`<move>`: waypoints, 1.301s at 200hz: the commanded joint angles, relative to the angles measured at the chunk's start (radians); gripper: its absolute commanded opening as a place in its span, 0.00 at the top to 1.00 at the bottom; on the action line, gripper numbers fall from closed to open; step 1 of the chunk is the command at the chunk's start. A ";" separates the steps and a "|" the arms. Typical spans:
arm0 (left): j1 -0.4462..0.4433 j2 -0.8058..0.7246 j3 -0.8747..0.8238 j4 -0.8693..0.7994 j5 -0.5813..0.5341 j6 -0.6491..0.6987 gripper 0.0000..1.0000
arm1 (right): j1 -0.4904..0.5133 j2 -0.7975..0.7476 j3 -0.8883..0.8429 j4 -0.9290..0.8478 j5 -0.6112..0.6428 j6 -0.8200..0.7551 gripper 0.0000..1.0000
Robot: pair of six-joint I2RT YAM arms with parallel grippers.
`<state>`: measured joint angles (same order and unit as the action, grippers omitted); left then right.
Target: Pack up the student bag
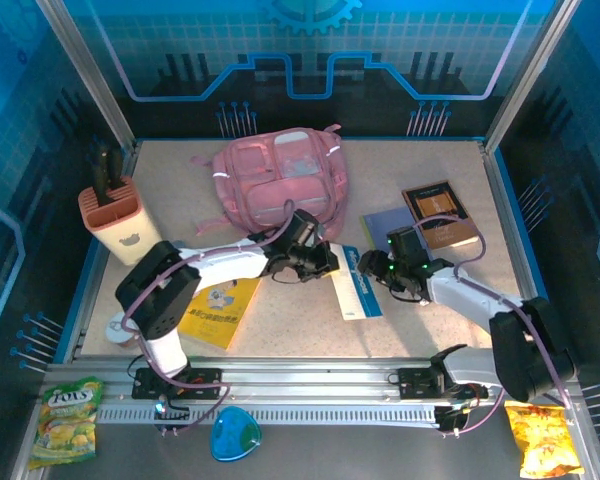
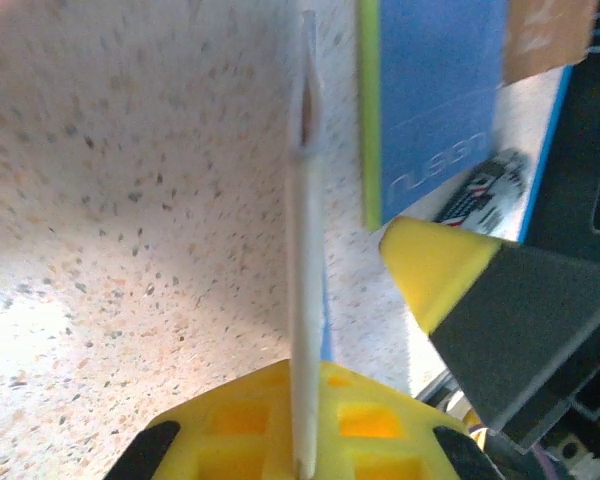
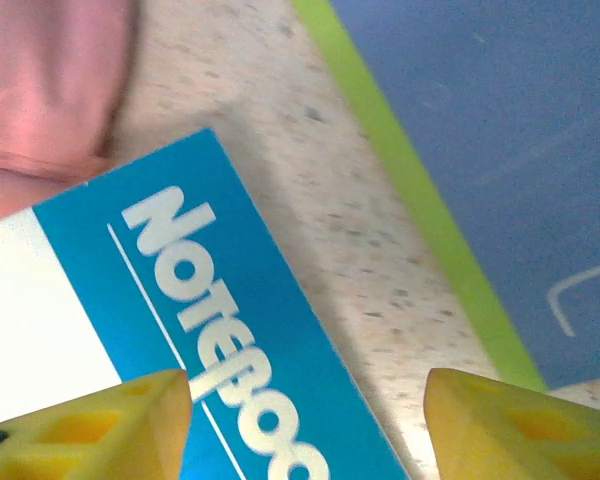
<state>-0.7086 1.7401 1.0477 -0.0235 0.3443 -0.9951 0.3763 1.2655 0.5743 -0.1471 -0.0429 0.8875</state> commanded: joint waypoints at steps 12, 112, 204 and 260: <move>0.093 -0.146 -0.018 -0.006 0.055 0.065 1.00 | -0.045 -0.077 0.019 0.101 -0.145 0.030 0.23; 0.466 -0.422 -0.269 0.416 0.109 -0.200 1.00 | -0.075 -0.082 -0.047 0.588 -0.429 0.426 0.00; 0.482 -0.341 -0.322 0.703 0.108 -0.419 1.00 | 0.100 0.181 0.092 0.947 -0.427 0.667 0.04; 0.482 -0.335 -0.330 0.717 0.113 -0.433 1.00 | 0.111 0.275 0.121 1.053 -0.435 0.745 0.16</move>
<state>-0.2310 1.3964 0.7246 0.6315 0.4282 -1.4010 0.4713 1.5066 0.6670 0.8303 -0.4644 1.5864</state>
